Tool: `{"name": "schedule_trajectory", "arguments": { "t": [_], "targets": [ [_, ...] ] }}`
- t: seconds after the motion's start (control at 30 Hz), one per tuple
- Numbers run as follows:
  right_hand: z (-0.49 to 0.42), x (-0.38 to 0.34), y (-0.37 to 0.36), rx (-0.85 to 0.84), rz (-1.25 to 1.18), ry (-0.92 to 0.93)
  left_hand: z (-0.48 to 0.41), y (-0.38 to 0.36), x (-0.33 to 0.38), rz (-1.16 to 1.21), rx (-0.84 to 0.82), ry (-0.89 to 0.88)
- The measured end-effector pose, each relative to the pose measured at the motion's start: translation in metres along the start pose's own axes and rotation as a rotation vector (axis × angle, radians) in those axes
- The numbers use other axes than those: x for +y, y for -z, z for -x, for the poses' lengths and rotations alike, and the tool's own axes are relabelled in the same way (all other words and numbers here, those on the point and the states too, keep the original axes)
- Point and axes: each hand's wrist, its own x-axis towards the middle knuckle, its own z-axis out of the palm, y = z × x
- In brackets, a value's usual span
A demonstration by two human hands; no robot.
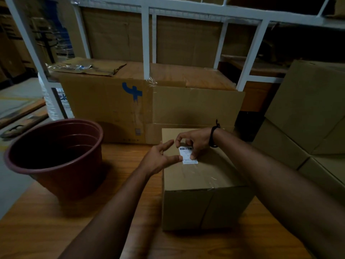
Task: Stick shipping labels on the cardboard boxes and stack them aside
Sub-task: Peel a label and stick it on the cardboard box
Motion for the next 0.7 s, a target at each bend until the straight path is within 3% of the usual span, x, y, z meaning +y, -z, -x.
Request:
{"name": "schedule_trajectory", "arguments": {
  "t": [0.7],
  "targets": [
    [0.003,-0.011,0.003,0.009,0.070,-0.023,0.003,0.002,0.002,0.042,-0.021,0.006]
  ]
}}
